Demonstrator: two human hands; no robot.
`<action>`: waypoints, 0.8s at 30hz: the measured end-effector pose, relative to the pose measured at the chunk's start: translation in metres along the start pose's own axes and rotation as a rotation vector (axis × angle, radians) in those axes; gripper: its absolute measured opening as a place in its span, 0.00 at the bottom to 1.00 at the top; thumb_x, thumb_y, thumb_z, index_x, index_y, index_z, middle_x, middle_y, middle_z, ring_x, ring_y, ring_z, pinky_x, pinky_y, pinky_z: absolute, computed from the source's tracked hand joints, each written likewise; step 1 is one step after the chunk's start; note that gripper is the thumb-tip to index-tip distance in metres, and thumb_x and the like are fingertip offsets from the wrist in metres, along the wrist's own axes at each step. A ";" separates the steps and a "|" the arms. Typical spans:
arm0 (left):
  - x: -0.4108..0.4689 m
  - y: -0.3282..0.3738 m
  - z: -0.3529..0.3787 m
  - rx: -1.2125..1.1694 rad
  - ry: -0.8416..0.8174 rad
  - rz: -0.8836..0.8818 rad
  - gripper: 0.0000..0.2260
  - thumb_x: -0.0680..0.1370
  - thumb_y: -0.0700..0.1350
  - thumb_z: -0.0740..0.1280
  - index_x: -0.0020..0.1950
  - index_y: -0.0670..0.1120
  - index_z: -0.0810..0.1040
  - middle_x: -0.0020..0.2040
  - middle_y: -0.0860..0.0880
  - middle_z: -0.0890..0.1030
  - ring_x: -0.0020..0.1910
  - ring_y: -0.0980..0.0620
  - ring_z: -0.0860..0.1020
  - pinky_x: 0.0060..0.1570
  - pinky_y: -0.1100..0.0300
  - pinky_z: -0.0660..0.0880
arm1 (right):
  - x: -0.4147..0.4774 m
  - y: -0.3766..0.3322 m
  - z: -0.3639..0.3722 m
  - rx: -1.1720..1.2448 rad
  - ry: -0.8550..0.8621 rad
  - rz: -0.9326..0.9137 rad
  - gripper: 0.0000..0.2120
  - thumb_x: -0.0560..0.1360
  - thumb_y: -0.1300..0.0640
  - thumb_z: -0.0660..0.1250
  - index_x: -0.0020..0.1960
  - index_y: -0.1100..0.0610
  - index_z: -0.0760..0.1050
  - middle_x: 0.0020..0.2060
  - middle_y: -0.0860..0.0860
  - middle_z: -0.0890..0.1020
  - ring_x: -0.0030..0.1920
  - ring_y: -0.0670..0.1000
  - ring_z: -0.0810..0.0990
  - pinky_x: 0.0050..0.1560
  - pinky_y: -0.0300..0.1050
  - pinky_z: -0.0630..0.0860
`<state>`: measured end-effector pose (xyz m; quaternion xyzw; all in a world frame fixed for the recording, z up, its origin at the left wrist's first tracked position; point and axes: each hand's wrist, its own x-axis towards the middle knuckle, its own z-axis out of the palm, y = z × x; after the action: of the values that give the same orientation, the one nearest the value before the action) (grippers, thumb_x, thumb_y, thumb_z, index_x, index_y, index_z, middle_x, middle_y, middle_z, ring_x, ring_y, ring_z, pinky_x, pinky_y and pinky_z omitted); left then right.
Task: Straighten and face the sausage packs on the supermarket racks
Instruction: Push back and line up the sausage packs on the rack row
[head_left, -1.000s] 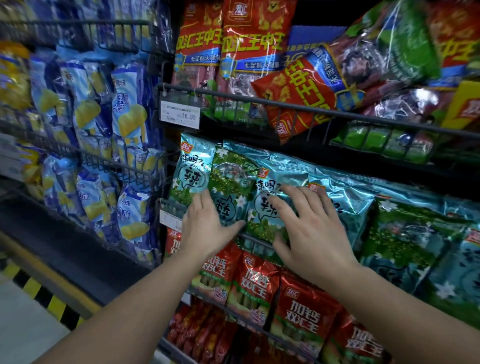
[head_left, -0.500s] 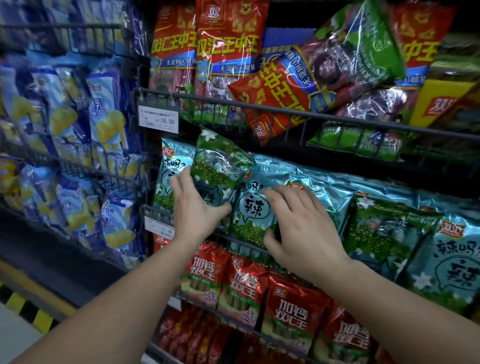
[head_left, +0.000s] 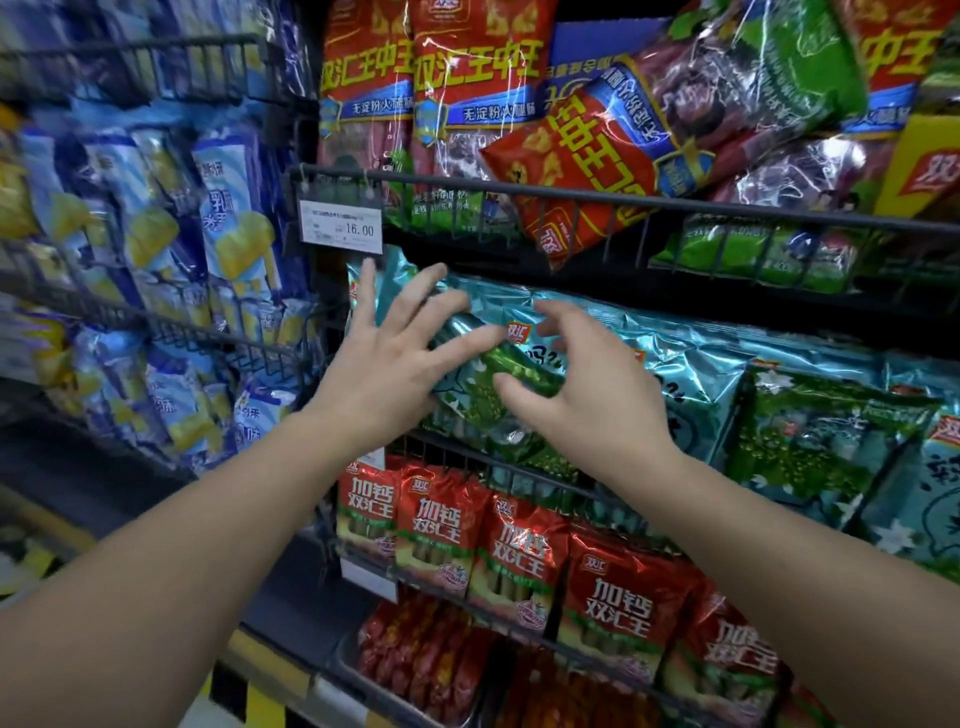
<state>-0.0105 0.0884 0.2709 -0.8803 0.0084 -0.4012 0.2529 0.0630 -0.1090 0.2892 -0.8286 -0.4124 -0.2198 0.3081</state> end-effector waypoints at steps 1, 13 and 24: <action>0.003 -0.002 -0.002 0.029 0.012 0.065 0.42 0.62 0.37 0.75 0.72 0.56 0.63 0.68 0.45 0.65 0.76 0.39 0.58 0.68 0.25 0.49 | 0.003 -0.003 0.002 -0.018 -0.059 0.015 0.38 0.72 0.36 0.68 0.76 0.46 0.58 0.66 0.42 0.74 0.64 0.48 0.75 0.55 0.50 0.76; -0.005 0.011 -0.005 -0.448 0.125 -0.624 0.44 0.71 0.43 0.74 0.79 0.50 0.50 0.76 0.45 0.56 0.73 0.46 0.61 0.63 0.47 0.70 | 0.011 -0.009 0.046 0.267 -0.062 0.247 0.23 0.74 0.50 0.73 0.66 0.49 0.69 0.49 0.45 0.80 0.49 0.51 0.80 0.50 0.55 0.80; -0.007 0.014 0.013 -1.464 0.096 -1.069 0.14 0.78 0.38 0.61 0.58 0.53 0.77 0.55 0.53 0.82 0.55 0.54 0.80 0.57 0.47 0.79 | 0.020 -0.031 0.083 0.480 0.011 0.223 0.22 0.72 0.60 0.75 0.56 0.49 0.65 0.48 0.46 0.79 0.48 0.49 0.80 0.48 0.48 0.79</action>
<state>-0.0033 0.0839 0.2523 -0.6898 -0.1378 -0.3958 -0.5904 0.0585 -0.0260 0.2524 -0.7709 -0.3572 -0.0851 0.5204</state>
